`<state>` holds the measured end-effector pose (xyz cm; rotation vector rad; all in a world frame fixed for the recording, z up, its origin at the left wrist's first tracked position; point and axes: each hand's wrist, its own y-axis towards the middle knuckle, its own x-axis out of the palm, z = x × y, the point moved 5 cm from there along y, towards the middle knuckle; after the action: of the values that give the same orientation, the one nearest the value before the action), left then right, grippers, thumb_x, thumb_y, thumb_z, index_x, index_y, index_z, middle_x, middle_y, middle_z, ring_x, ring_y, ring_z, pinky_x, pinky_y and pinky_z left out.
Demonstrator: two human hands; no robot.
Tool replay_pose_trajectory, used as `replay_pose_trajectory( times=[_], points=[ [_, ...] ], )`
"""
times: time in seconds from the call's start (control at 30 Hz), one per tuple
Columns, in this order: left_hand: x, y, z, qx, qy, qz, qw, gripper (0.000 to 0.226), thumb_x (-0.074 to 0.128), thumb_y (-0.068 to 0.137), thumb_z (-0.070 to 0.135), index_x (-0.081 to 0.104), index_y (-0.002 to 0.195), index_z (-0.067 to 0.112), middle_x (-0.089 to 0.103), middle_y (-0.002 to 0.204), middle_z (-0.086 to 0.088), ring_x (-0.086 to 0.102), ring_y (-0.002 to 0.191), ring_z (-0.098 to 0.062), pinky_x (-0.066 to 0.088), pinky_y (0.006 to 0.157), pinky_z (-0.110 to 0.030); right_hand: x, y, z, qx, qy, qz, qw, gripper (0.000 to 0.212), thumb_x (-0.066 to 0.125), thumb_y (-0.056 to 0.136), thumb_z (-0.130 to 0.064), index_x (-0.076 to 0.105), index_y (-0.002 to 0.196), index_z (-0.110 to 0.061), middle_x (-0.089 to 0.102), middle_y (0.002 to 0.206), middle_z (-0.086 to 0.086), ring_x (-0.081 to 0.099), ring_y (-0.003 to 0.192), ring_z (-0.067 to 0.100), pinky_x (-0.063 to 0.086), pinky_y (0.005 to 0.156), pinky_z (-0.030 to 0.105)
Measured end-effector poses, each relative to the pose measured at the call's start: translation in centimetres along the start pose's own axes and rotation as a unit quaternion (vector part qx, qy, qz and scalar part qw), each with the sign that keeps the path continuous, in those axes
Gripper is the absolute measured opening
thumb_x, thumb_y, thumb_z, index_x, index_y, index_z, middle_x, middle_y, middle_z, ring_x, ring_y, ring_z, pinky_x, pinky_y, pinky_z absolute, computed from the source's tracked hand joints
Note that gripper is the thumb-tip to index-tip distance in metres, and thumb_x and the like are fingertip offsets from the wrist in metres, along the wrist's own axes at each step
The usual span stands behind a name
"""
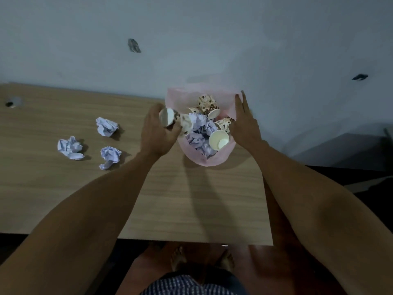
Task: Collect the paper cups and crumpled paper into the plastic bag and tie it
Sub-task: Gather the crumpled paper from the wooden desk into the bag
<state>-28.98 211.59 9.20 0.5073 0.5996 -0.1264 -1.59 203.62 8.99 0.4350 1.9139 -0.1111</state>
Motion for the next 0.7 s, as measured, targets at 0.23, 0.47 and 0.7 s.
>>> replay_pose_trajectory(
  times=[0.23, 0.47, 0.7],
  points=[
    [9.6, 2.5, 4.0, -0.015, -0.076, -0.15, 0.986, 0.061, 0.075, 0.088, 0.031, 0.046, 0.135, 0.005, 0.05, 0.13, -0.014, 0.053, 0.117, -0.028, 0.047, 0.098, -0.037, -1.0, 0.5, 0.2, -0.001, 0.02, 0.011, 1.0, 0.089, 0.055, 0.087, 0.008, 0.014, 0.163, -0.014, -0.002, 0.172, -0.004, 0.055, 0.061, 0.025, 0.042, 0.053, 0.032],
    [14.1, 2.9, 2.8, -0.038, 0.024, -0.217, 0.975, 0.065, 0.07, 0.09, 0.042, 0.045, 0.142, 0.013, 0.057, 0.139, -0.013, 0.048, 0.129, -0.037, 0.045, 0.101, -0.047, -1.3, 0.1, 0.8, -0.011, 0.014, -0.004, 1.0, 0.089, 0.053, 0.085, 0.012, 0.016, 0.162, -0.011, -0.001, 0.172, -0.001, 0.05, 0.065, 0.021, 0.043, 0.055, 0.035],
    [8.4, 1.1, -0.7, -0.034, 0.176, -0.029, 0.983, 0.042, 0.06, 0.091, 0.046, 0.062, 0.126, 0.023, 0.041, 0.149, -0.015, 0.045, 0.13, -0.036, 0.038, 0.103, -0.046, -0.2, 0.3, 0.9, -0.016, 0.0, -0.015, 1.0, 0.092, 0.055, 0.084, 0.009, 0.013, 0.163, -0.014, -0.004, 0.172, -0.005, 0.064, 0.087, 0.031, 0.051, 0.057, 0.04]
  ],
)
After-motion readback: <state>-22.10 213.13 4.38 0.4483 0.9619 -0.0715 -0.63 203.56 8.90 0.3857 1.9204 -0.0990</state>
